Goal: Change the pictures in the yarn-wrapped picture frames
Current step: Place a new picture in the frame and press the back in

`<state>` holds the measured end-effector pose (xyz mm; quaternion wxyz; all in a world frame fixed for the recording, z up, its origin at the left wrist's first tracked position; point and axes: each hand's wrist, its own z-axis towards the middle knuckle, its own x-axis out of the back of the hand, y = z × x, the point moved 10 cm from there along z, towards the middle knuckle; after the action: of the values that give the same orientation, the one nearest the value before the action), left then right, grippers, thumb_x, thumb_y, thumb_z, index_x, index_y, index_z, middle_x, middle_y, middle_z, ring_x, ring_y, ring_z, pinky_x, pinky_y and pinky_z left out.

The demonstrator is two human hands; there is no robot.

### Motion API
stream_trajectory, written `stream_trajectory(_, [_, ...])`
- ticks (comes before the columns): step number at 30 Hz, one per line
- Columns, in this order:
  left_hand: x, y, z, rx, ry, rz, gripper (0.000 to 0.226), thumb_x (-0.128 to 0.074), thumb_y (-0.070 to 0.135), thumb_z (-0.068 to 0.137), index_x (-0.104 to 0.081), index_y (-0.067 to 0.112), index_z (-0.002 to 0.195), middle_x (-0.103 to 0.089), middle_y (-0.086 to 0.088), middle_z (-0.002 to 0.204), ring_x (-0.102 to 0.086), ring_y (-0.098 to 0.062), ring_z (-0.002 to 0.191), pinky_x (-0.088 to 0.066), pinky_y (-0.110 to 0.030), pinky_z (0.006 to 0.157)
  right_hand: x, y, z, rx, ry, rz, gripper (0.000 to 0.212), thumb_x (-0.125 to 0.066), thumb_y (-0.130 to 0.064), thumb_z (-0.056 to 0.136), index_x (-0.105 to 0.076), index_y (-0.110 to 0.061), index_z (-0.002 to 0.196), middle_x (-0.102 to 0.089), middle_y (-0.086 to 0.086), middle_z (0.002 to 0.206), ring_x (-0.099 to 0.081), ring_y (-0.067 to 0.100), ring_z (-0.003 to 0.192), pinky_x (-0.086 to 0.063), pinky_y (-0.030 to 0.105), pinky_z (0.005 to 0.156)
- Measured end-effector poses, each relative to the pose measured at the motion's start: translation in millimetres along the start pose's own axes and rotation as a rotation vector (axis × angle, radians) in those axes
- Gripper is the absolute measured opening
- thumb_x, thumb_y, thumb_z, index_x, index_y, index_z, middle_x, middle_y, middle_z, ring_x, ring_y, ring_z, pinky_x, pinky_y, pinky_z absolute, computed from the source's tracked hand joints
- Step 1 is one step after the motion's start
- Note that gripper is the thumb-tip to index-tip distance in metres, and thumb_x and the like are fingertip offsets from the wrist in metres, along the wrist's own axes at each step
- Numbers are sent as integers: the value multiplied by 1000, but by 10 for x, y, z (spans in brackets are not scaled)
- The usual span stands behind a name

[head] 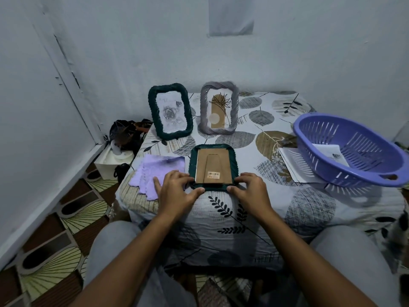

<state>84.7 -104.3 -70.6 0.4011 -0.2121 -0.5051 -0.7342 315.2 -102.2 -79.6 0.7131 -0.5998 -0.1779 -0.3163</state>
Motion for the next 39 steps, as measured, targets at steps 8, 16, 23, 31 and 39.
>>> stream_trajectory(8, [-11, 1, -2, -1, -12, -7, 40, -76, 49, 73, -73, 25, 104, -58, 13, 104, -46, -10, 117, 2, -57, 115, -37, -8, 33, -6, -42, 27, 31, -78, -19, 77, -73, -5, 104, -65, 14, 114, -52, 27, 115, -36, 23, 88])
stream_trajectory(16, [-30, 6, 0, -13, -29, -1, 40, -75, 51, 73, -73, 26, 105, -58, 11, 105, -46, -9, 116, 3, -57, 115, -72, 47, 55, -22, -81, 29, 29, -78, -23, 76, -75, -11, 103, -65, 11, 114, -50, 28, 117, -42, 35, 97])
stream_trajectory(23, [-34, 30, 8, -36, -56, 48, 39, -72, 55, 74, -71, 29, 103, -58, 12, 102, -46, -11, 115, -3, -60, 114, -83, 37, 38, -21, -93, 70, 23, -78, -23, 76, -67, -19, 95, -66, 4, 98, -53, 27, 107, -48, 40, 88])
stream_trajectory(31, [-93, 424, 166, -316, -273, 144, 90, -47, 78, 59, -53, 28, 133, -49, 2, 133, -34, -18, 128, -19, -58, 112, -93, 114, 32, -1, -129, 87, 31, -78, -32, 73, -66, -24, 100, -65, 1, 103, -54, 25, 109, -49, 40, 90])
stream_trajectory(39, [-654, 744, 104, -673, -619, 386, 110, -27, 93, 62, -31, 27, 149, -15, 8, 160, 13, -16, 147, 12, -63, 112, -81, 89, 33, 37, -127, 129, 25, -78, -35, 68, -69, -27, 89, -68, -4, 95, -57, 25, 103, -48, 43, 89])
